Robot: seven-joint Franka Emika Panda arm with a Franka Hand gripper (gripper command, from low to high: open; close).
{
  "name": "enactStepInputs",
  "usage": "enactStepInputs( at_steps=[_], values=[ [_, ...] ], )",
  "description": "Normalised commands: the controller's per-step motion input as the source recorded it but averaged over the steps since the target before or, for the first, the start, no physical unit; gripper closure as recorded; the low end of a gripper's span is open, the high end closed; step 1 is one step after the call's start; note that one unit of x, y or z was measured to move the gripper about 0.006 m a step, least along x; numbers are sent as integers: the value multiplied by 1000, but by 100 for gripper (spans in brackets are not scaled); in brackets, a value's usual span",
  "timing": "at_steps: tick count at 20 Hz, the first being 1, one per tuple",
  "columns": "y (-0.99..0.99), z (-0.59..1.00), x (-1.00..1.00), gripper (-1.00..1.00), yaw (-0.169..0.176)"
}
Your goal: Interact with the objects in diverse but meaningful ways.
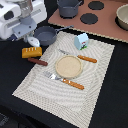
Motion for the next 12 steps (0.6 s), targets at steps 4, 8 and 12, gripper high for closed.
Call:
enactStepInputs(
  at_steps=[4,8,12],
  values=[
    [712,0,224,100,0],
    [636,-14,263,100,0],
    [502,-176,33,100,8]
  ],
)
